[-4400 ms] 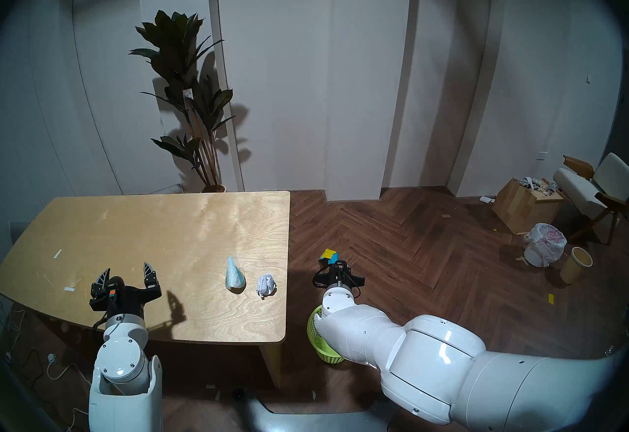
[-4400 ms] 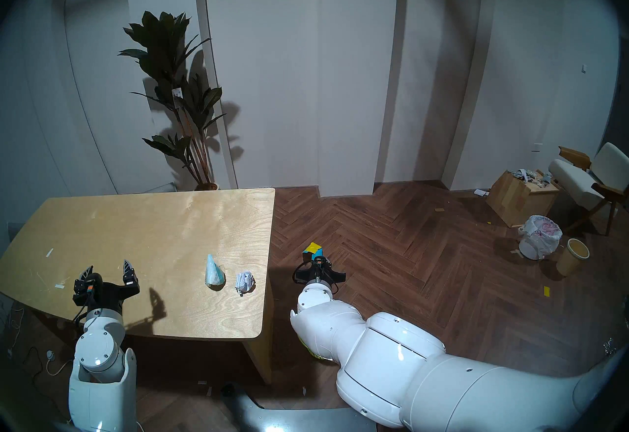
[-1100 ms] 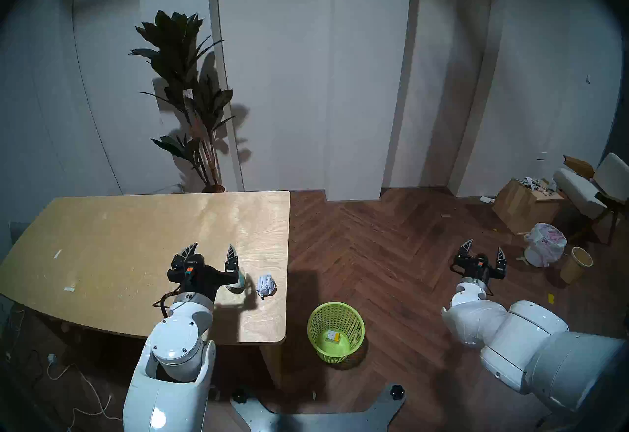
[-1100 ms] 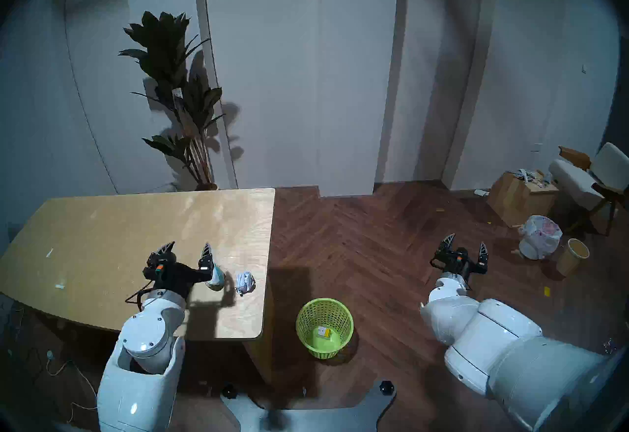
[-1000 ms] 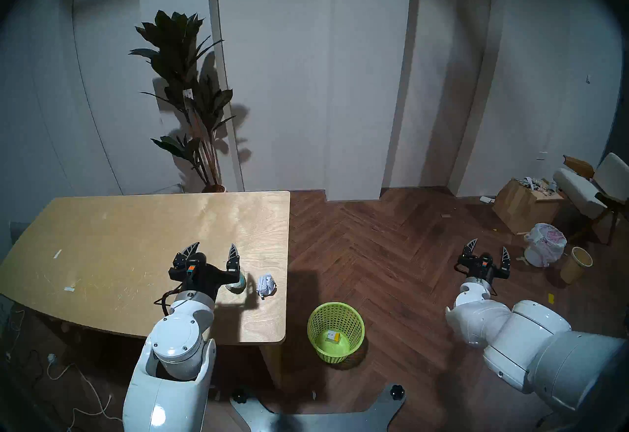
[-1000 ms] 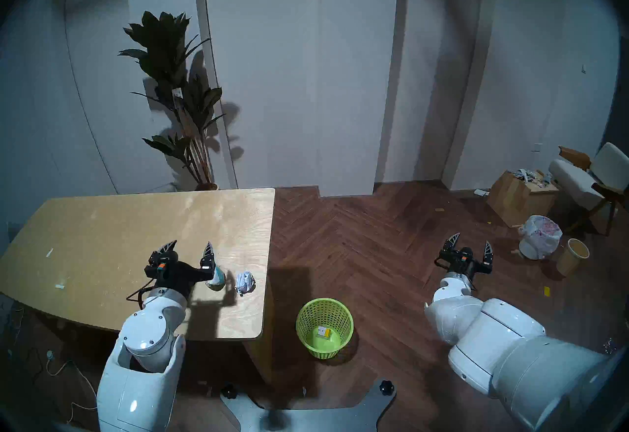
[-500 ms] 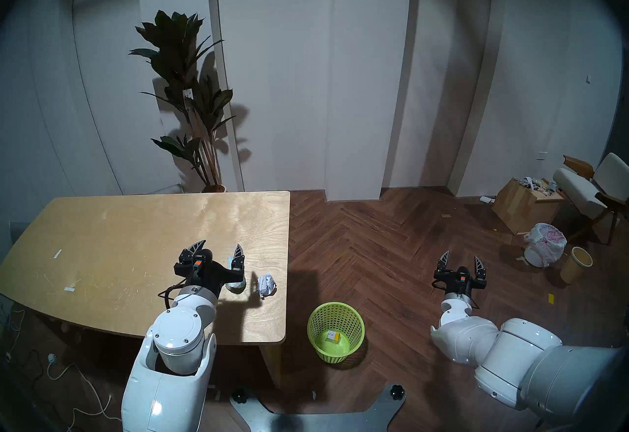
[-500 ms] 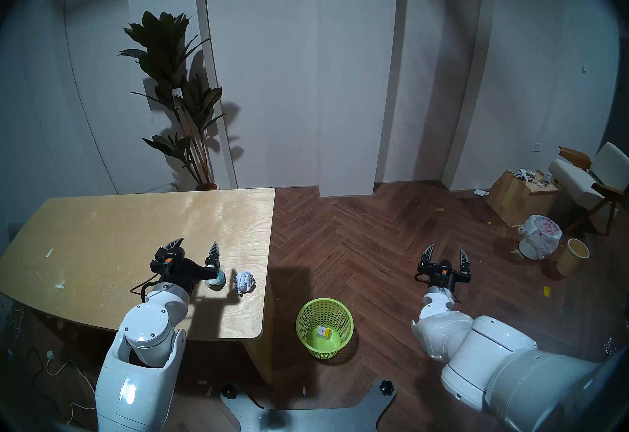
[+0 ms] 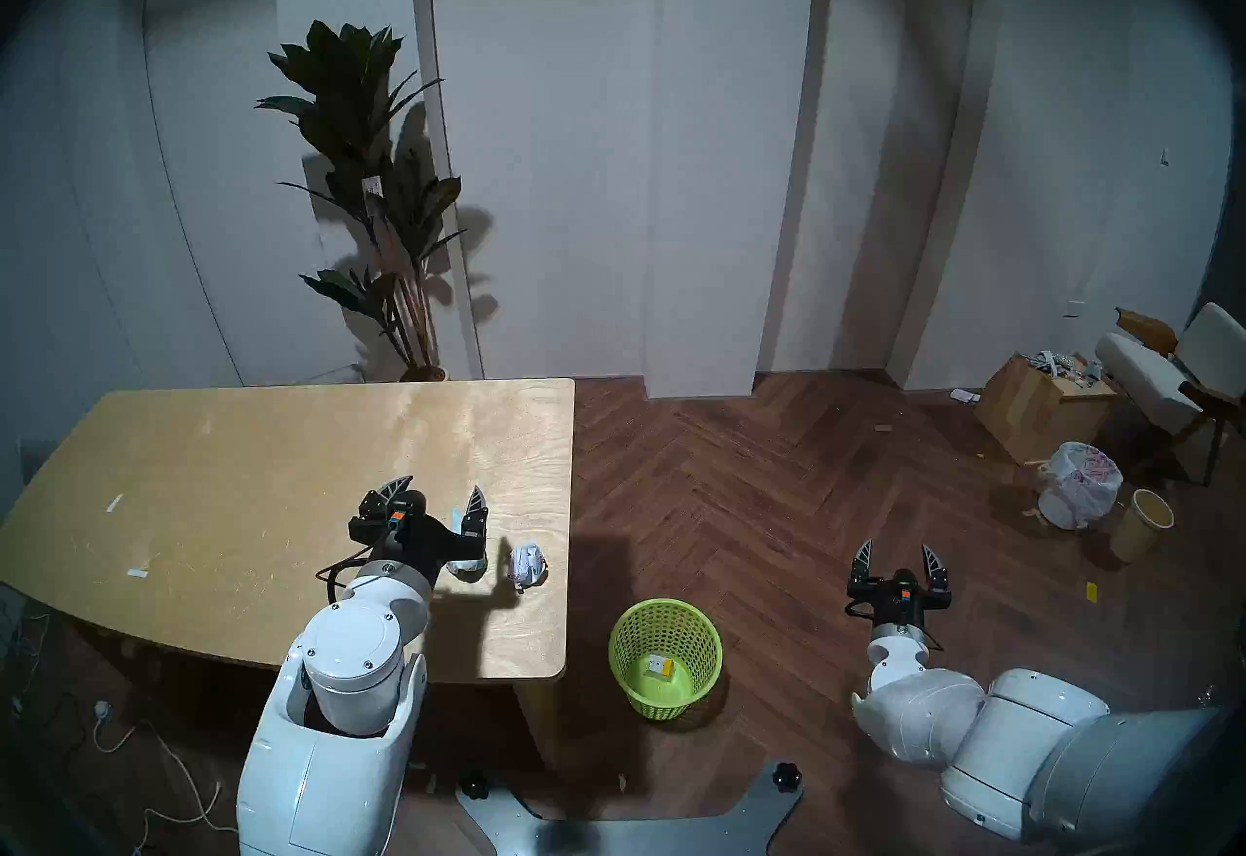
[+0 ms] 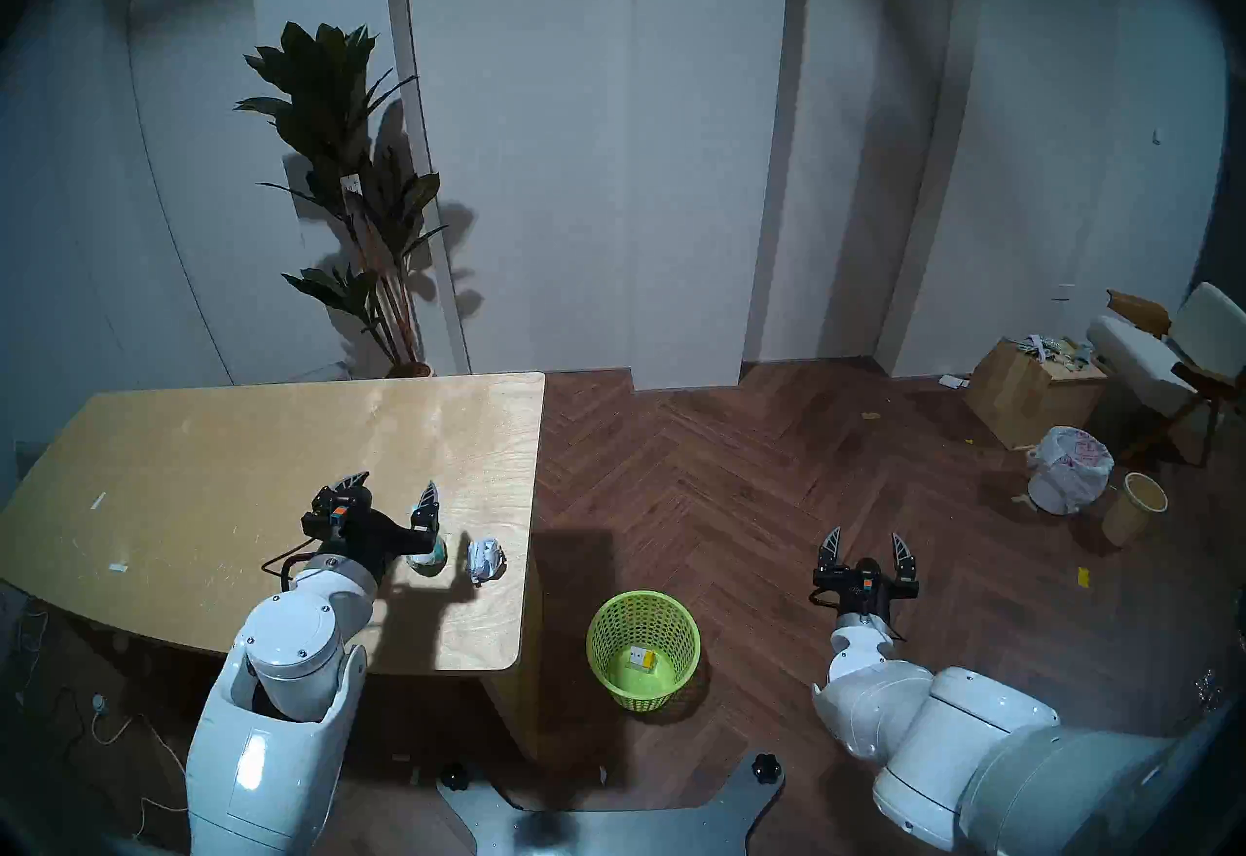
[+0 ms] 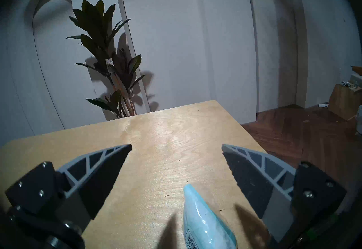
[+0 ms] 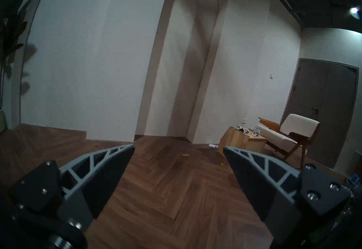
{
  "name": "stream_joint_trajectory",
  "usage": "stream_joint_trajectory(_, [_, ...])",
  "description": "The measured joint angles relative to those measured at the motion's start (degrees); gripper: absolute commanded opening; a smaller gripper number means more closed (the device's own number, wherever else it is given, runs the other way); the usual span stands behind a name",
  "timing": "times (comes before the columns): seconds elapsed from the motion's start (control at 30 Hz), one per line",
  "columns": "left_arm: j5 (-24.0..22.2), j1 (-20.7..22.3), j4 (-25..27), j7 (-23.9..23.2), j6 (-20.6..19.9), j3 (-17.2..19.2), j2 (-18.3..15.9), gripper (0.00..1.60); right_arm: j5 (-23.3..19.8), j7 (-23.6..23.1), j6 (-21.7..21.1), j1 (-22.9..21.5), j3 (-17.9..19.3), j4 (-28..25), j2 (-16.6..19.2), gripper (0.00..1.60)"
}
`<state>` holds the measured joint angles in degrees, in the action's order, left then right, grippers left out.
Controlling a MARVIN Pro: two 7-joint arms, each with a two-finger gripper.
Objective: Put the trash into the trash bin on the ground
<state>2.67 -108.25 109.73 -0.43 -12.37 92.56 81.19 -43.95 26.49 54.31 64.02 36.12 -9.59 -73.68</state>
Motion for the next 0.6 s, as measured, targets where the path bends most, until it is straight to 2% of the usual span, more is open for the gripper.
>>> stream_joint_trajectory(0.6, [0.43,0.32,-0.82,-1.95,-4.68,0.22,-0.97,1.60,0.93,-3.57,0.04,2.92,-0.81,-3.45,1.33,1.60])
